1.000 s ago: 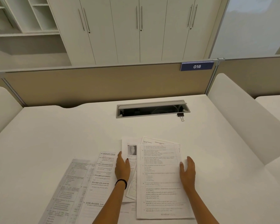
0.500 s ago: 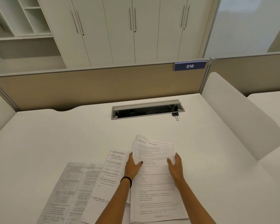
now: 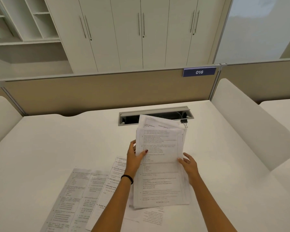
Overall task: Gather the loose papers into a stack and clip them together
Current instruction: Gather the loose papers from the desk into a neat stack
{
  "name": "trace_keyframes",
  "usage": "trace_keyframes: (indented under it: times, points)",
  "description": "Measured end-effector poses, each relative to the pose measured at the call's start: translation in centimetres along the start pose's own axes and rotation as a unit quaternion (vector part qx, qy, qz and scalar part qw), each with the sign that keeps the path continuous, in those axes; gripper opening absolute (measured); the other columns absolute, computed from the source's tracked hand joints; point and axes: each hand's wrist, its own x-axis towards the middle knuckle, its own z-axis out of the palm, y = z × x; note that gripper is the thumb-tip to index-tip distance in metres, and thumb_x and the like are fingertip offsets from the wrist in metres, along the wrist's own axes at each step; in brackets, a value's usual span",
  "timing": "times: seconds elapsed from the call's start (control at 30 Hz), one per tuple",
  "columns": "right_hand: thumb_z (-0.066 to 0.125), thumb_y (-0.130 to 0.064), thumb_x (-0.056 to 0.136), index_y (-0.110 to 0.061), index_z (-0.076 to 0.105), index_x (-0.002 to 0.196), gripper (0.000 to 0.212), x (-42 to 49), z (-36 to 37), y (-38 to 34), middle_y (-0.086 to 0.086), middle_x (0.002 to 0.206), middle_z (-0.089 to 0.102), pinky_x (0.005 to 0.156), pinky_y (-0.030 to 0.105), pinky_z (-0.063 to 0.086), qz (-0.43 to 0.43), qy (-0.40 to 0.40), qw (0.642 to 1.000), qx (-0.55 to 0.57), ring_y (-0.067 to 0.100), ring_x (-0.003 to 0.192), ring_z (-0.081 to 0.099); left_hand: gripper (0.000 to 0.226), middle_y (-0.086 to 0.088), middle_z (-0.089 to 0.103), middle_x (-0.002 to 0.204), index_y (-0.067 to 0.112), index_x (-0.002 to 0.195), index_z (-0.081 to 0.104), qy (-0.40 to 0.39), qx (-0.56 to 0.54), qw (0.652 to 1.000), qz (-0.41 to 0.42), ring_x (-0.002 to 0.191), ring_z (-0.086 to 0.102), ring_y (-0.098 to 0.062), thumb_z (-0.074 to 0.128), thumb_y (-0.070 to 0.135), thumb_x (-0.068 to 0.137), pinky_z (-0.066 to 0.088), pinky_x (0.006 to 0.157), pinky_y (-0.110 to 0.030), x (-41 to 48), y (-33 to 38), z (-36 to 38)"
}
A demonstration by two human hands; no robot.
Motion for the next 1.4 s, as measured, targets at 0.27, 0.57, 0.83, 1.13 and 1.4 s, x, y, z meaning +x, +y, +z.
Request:
trace_keyframes:
  times: [0.27,0.57,0.83,1.13,1.4]
  points:
    - [0.065,0.001,0.078,-0.003,0.061,0.1,0.023,-0.3,1.0,-5.8,0.014,0.097,0.066,0.073,0.03,0.053,-0.126,0.011,0.991,0.032,0.03,0.09,0.063,0.023,-0.001,0.065,0.1,0.018,0.099,0.055,0.057,-0.071,0.993,0.076,0.089,0.067,-0.019,0.068,0.014,0.081,0.059,0.066,-0.023,0.7,4.2,-0.1]
    - [0.065,0.0,0.079,-0.006,0.06,0.101,0.023,-1.7,2.2,-7.9,0.003,0.093,0.066,0.069,0.022,0.055,-0.221,-0.011,0.975,0.0,0.015,0.084,0.064,0.026,-0.006,0.067,0.101,0.014,0.105,0.054,0.11,-0.101,0.984,0.097,0.086,0.068,-0.024,0.067,0.018,0.082,0.06,0.069,-0.031,0.9,4.0,0.3]
    - [0.066,-0.011,0.081,-0.014,0.058,0.101,0.022,-1.8,2.8,-6.3,0.005,0.097,0.064,0.078,0.036,0.054,-0.203,-0.027,0.976,-0.077,0.024,0.088,0.062,0.034,-0.008,0.064,0.106,0.014,0.111,0.056,0.099,-0.111,0.987,0.06,0.096,0.063,-0.02,0.069,0.019,0.08,0.059,0.074,-0.034,-0.2,0.4,0.8]
    - [0.066,-0.011,0.081,-0.012,0.058,0.11,0.029,-1.5,2.4,-4.7,0.009,0.103,0.064,0.084,0.04,0.054,-0.168,-0.043,0.98,-0.098,0.028,0.094,0.061,0.032,0.002,0.063,0.104,0.024,0.111,0.056,-0.039,-0.03,0.997,-0.055,0.099,0.059,-0.017,0.068,0.019,0.081,0.051,0.078,-0.024,-0.6,-2.8,-0.1]
    - [0.062,-0.006,0.084,-0.004,0.063,0.093,0.009,-1.8,3.4,-6.5,0.011,0.089,0.065,0.061,0.024,0.048,-0.158,-0.03,0.986,-0.045,0.026,0.078,0.06,0.013,-0.006,0.069,0.086,0.018,0.092,0.065,0.025,-0.068,0.997,-0.04,0.08,0.067,-0.023,0.06,0.028,0.087,0.056,0.062,-0.025,0.1,-0.5,-0.2]
